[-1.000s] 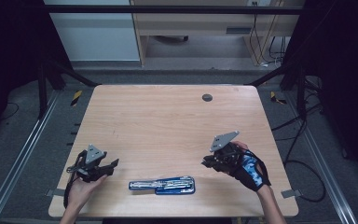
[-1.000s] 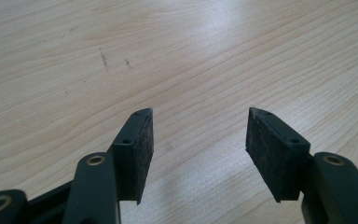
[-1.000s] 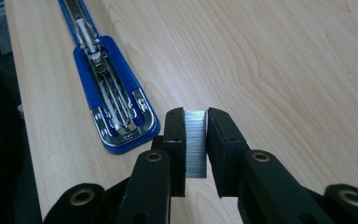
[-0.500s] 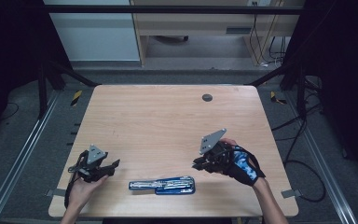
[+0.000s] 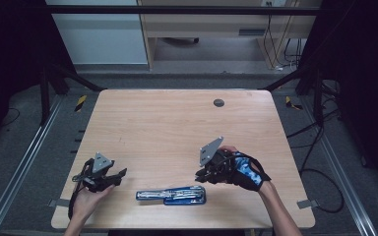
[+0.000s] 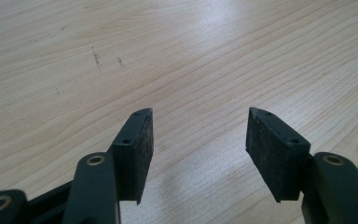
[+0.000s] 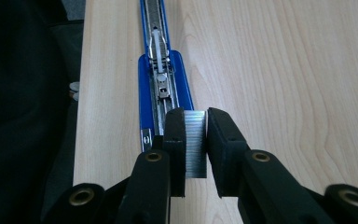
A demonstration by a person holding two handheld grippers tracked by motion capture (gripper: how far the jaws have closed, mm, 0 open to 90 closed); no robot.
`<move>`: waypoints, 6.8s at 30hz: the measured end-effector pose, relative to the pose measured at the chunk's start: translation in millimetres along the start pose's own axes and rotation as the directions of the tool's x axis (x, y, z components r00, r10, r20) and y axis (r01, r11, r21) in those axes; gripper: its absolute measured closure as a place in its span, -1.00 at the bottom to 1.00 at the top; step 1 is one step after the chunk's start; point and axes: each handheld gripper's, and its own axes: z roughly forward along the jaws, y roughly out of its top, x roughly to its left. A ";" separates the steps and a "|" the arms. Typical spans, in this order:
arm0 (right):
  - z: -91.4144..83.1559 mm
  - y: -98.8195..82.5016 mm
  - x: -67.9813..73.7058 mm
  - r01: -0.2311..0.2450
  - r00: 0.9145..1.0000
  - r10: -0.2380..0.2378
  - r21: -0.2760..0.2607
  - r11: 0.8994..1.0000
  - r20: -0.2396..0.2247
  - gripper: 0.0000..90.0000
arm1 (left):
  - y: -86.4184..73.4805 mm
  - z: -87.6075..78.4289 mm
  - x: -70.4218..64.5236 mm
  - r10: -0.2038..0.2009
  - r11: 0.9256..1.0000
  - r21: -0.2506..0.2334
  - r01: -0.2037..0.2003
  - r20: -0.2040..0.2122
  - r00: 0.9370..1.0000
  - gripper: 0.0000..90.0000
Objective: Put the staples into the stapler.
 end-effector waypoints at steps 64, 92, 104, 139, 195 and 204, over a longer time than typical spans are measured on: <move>43.3 -11.0 0.8 0.065 0.990 -0.056 0.064 0.996 -0.127 0.74 | -0.1 2.1 -2.3 0.017 1.000 0.005 -0.018 0.012 1.000 -0.08; 49.6 -15.4 -0.6 0.053 0.991 -0.044 0.068 0.996 -0.130 0.73 | -0.1 2.2 -2.8 0.018 1.000 0.005 -0.018 0.013 1.000 -0.08; 46.9 -14.5 -0.6 0.028 0.993 -0.022 0.047 0.999 -0.114 0.61 | 0.0 1.9 -2.8 0.018 1.000 0.003 -0.018 0.014 1.000 -0.08; 53.6 -13.1 -1.5 0.044 0.990 -0.037 0.045 0.998 -0.138 0.74 | -0.1 2.8 -3.4 0.021 1.000 0.007 -0.021 0.014 1.000 -0.08; 11.9 -66.5 39.1 -0.362 0.879 0.446 -0.372 0.855 0.170 1.00 | 10.9 -23.6 -28.0 0.094 0.994 -0.084 -0.075 0.246 0.965 -0.02; 16.6 -71.9 50.8 -0.362 0.882 0.445 -0.379 0.851 0.157 1.00 | 3.9 -30.9 -27.0 0.103 0.993 -0.088 -0.081 0.286 0.953 -0.01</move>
